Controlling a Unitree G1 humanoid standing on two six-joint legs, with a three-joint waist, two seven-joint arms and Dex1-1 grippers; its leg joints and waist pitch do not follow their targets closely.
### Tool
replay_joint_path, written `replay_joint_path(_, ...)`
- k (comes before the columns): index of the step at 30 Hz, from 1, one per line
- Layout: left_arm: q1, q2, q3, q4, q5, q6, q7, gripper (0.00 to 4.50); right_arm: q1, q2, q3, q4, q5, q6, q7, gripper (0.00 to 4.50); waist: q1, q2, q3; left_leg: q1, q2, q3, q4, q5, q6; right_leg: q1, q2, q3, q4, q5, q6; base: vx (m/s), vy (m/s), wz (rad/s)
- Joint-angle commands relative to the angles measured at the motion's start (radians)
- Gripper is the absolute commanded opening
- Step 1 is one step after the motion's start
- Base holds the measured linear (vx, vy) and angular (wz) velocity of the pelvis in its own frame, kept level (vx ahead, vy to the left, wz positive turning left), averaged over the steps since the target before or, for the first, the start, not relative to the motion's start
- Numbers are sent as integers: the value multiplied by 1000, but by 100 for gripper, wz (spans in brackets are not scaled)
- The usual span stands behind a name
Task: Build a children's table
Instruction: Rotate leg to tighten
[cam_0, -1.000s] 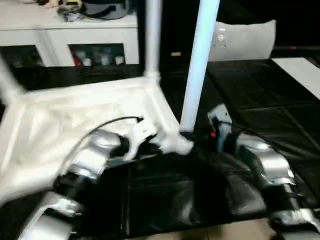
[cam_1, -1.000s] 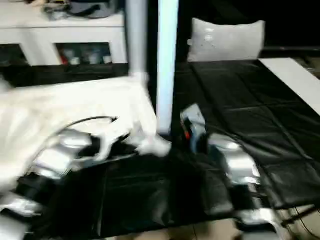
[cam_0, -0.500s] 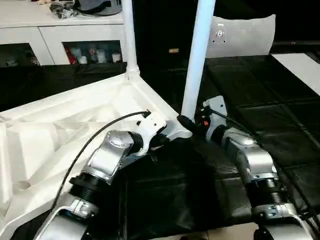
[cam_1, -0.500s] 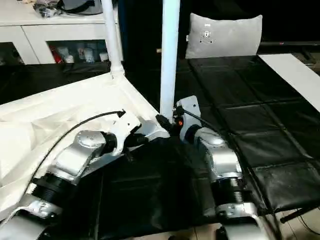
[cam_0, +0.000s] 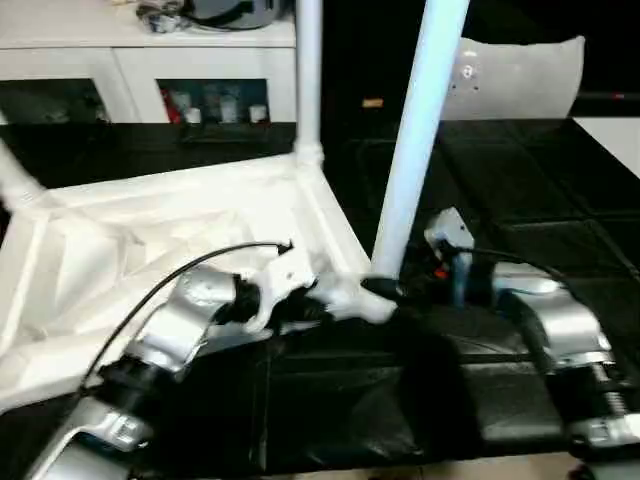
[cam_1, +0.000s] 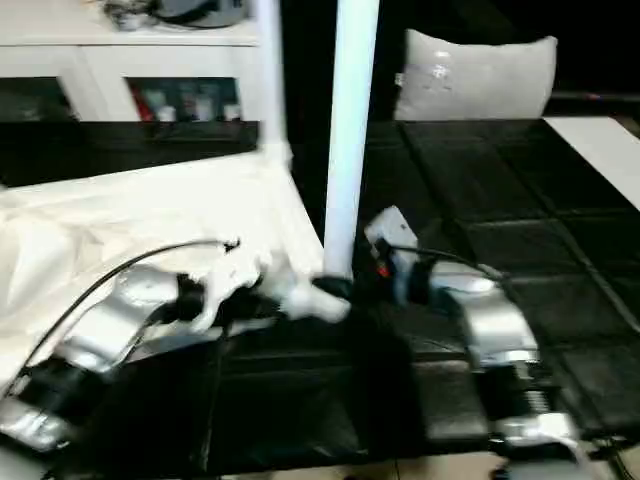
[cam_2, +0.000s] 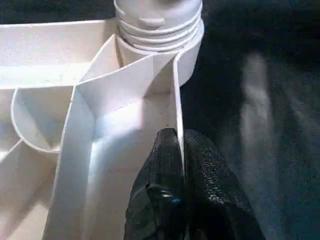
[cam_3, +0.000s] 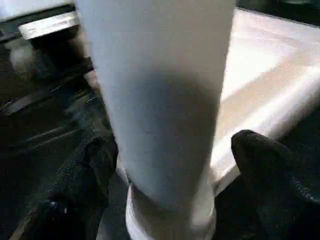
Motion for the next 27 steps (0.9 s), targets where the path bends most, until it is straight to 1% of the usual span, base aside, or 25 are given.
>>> replay_joint_path(1, -17, 15, -37, -21, -5, -56, -83, 0, 4, -17, 15, -14, 18, -21, 86, 397, 0, 0, -72, -6, 22, 12, -64, -99, 91, 77, -59, 66, -66, -242, -155, 0, 0, 0)
replay_joint_path(2, -23, 28, -43, -12, 0, -74, -105, 0, 5, -27, 25, -11, 17, -30, 116, 381, -1, -3, -72, -7, 23, 12, -65, -97, 88, 78, -60, 66, -66, -247, -152, 0, 0, 0)
replay_joint_path(3, -24, 34, -46, -9, 0, -80, -116, 0, 5, -30, 30, -10, 17, -33, 127, 371, 2, -1, -72, -6, 22, 11, -65, -98, 87, 77, -59, 64, -66, -256, -150, 0, 0, 0)
replay_joint_path(5, -29, 48, -52, -4, -6, -90, -145, 0, 6, -39, 43, -6, 24, -38, 155, 359, 5, -5, -72, -6, 23, 12, -65, -99, 81, 76, -61, 65, -68, -278, -143, 0, 0, 0)
replay_joint_path(6, -32, 56, -56, -2, -7, -97, -158, 0, 6, -43, 49, -7, 29, -35, 171, 351, 9, -2, -72, -4, 25, 12, -66, -95, 77, 74, -61, 66, -68, -280, -144, 0, 0, 0)
replay_joint_path(7, -35, 66, -60, 1, -8, -107, -177, 0, 9, -46, 58, -10, 34, -36, 190, 338, 12, -5, -73, -3, 24, 13, -65, -99, 79, 74, -61, 66, -69, -282, -143, 0, 0, 0)
replay_joint_path(9, -36, 69, -61, 4, -9, -112, -183, 0, 9, -46, 60, -8, 35, -42, 196, 318, 13, -3, -74, -4, 25, 12, -65, -94, 77, 74, -61, 66, -65, -273, -145, 0, 0, 0)
replay_joint_path(10, -38, 71, -63, 7, -8, -118, -189, 0, 9, -43, 63, -4, 34, -50, 198, 305, 13, -5, -74, -6, 24, 12, -65, -91, 75, 75, -61, 66, -65, -269, -144, 0, 0, 0)
replay_joint_path(11, -41, 71, -64, 13, -7, -127, -196, 0, 8, -38, 67, 4, 29, -57, 205, 305, 13, -5, -74, -6, 23, 12, -65, -91, 74, 75, -61, 66, -65, -272, -143, 0, 0, 0)
replay_joint_path(14, -43, 68, -63, 22, -5, -137, -204, 0, 10, -34, 73, 10, 24, -63, 217, 268, 13, -6, -75, -8, 22, 12, -65, -82, 70, 76, -61, 65, -66, -281, -133, 0, 0, 0)
replay_joint_path(17, -46, 66, -63, 28, -6, -140, -207, 0, 9, -35, 79, 17, 21, -74, 217, 259, 13, -7, -75, -8, 22, 12, -64, -81, 71, 75, -61, 65, -66, -281, -132, 0, 0, 0)
replay_joint_path(18, -46, 66, -63, 30, -6, -141, -207, 0, 8, -34, 81, 22, 21, -77, 216, 235, 14, -7, -74, -8, 22, 12, -64, -82, 71, 75, -61, 64, -67, -286, -130, 0, 0, 0)
replay_joint_path(19, -48, 66, -65, 35, -7, -145, -207, 0, 6, -32, 82, 28, 23, -77, 219, 230, 14, -7, -74, -8, 22, 13, -64, -82, 70, 75, -61, 65, -67, -290, -129, 0, 0, 0)
replay_joint_path(21, -46, 66, -64, 37, -9, -146, -207, 0, 8, -30, 85, 27, 25, -74, 224, 222, 14, -7, -74, -7, 21, 13, -64, -83, 70, 75, -61, 64, -68, -295, -125, 0, 0, 0)
replay_joint_path(23, -43, 62, -60, 39, -13, -140, -203, 0, 19, -31, 93, 16, 30, -59, 233, 201, 14, -7, -75, -8, 22, 12, -64, -81, 70, 76, -60, 64, -67, -292, -125, 0, 0, 0)
replay_joint_path(25, -42, 60, -59, 39, -15, -136, -201, 0, 24, -30, 94, 12, 32, -53, 233, 197, 14, -7, -75, -9, 22, 12, -64, -78, 71, 76, -60, 65, -66, -284, -127, 0, 0, 0)
replay_joint_path(26, -41, 57, -55, 39, -18, -130, -197, 0, 29, -29, 94, 5, 36, -44, 230, 195, 14, -7, -75, -8, 22, 12, -64, -77, 71, 75, -60, 64, -66, -283, -128, 0, 0, 0)
replay_joint_path(27, -38, 44, -45, 39, -23, -109, -174, 0, 41, -23, 93, -18, 51, -9, 216, 193, 15, -7, -75, -8, 22, 13, -64, -77, 72, 75, -60, 65, -66, -282, -127, 0, 0, 0)
